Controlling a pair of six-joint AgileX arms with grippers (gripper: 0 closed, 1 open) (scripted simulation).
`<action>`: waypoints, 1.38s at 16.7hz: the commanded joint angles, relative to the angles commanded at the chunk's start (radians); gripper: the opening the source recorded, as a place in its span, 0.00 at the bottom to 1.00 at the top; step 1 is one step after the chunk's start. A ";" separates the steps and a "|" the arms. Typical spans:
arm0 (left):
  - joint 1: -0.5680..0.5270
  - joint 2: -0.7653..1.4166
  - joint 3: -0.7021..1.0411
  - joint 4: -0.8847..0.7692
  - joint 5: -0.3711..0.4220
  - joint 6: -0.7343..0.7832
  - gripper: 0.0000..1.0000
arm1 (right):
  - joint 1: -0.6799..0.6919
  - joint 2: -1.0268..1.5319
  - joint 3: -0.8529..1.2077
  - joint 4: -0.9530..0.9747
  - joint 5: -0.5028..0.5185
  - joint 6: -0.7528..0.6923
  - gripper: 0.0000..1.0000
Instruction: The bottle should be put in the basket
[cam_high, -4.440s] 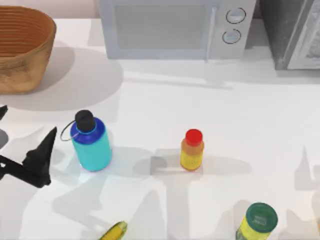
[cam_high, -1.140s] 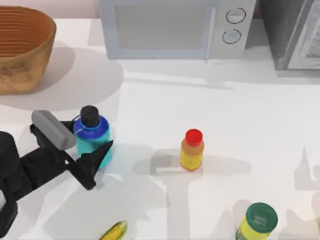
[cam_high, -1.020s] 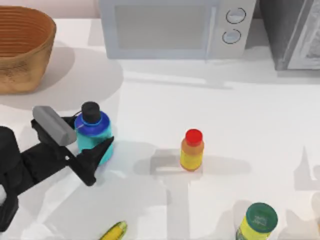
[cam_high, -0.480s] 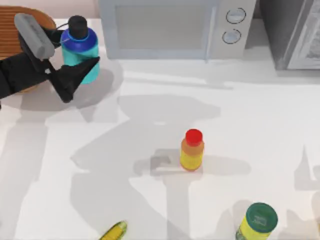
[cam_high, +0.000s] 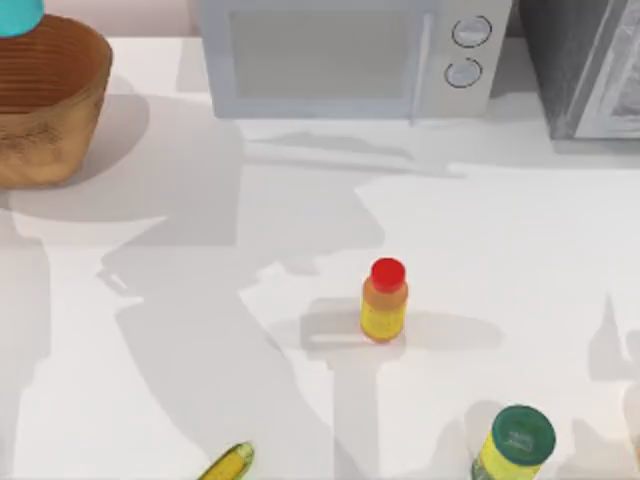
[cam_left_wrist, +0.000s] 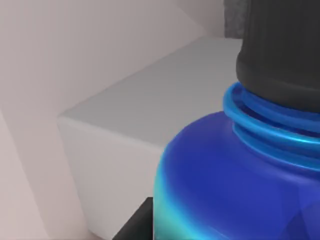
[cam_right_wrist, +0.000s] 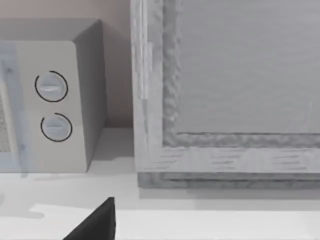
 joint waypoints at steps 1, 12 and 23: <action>0.041 0.012 0.055 -0.075 0.020 0.007 0.00 | 0.000 0.000 0.000 0.000 0.000 0.000 1.00; 0.198 0.056 0.234 -0.308 0.073 0.027 0.00 | 0.000 0.000 0.000 0.000 0.000 0.000 1.00; 0.094 0.135 0.179 -0.053 -0.023 -0.100 0.00 | 0.000 0.000 0.000 0.000 0.000 0.000 1.00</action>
